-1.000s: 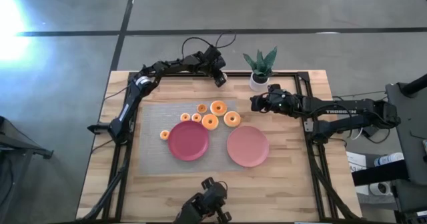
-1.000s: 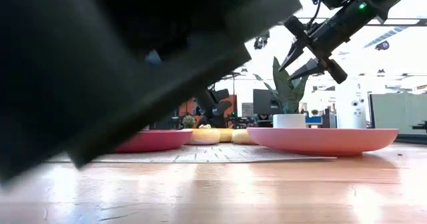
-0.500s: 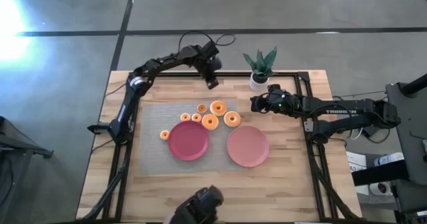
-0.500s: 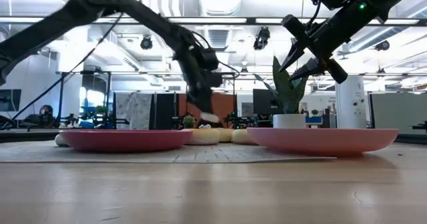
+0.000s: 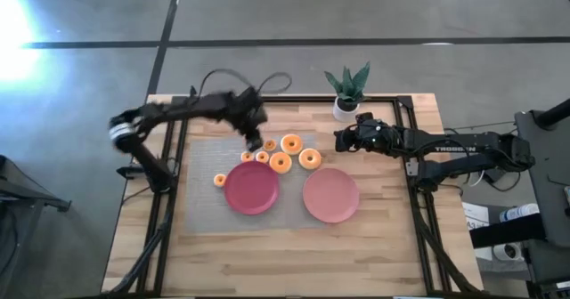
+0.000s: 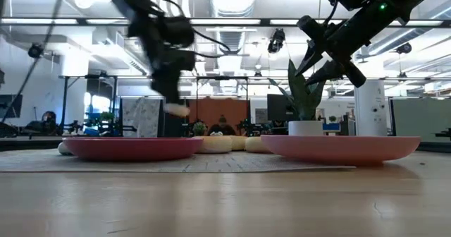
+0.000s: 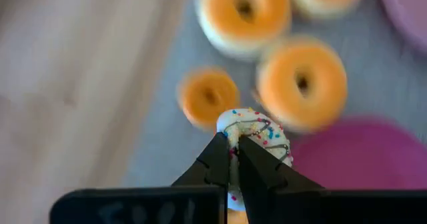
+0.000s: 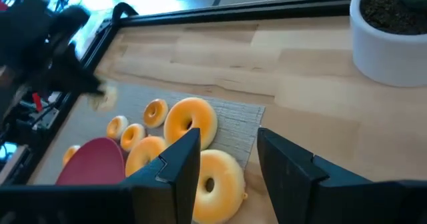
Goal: Pick & Place donuts
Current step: Put the small white donut on the dark pink plate, then put the small blue donut on the dark pink plate
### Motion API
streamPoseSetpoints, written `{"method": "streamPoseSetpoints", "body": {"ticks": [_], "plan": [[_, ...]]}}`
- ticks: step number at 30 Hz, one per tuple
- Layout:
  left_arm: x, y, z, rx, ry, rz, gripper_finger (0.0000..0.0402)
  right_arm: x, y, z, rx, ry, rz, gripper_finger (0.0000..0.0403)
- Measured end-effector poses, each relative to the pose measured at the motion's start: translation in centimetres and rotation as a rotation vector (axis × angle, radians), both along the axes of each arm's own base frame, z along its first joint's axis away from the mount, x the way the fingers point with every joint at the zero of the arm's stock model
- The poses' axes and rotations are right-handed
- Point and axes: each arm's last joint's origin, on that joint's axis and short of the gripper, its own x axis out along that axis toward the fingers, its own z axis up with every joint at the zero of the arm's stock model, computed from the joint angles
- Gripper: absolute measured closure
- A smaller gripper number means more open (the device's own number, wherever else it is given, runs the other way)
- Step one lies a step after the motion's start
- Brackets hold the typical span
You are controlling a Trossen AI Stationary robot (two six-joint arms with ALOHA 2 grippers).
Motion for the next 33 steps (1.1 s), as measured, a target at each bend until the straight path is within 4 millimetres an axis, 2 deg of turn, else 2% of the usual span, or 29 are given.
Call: {"method": "streamPoseSetpoints", "body": {"ticks": [6,11,14,18,28,33], "plan": [[-3.6,-6.4,-2.7,-0.022,0.0,0.003,0.0401,0.1,0.1,0.0,-0.001,0.015,0.072,0.0262],[-5.0,-9.3,-5.5,-0.013,0.051,0.025,0.0402,0.1,0.1,0.0,-0.005,0.02,0.085,0.0262],[-5.6,-9.9,-7.0,-0.047,0.103,0.098,0.0399,0.1,0.1,0.0,-0.005,0.021,0.086,0.0262],[-5.9,-9.8,-7.3,-0.064,0.109,0.22,0.0383,0.1,0.1,0.0,-0.005,0.023,0.101,0.0262],[-5.4,-9.6,-5.7,-0.032,0.121,0.241,0.0278,0.1,0.1,-0.1,-0.009,0.029,0.117,0.0261],[-5.7,-9.7,-4.1,-0.017,0.208,0.227,0.0258,0.1,0.1,-0.1,-0.022,0.038,0.127,0.0261]]}}
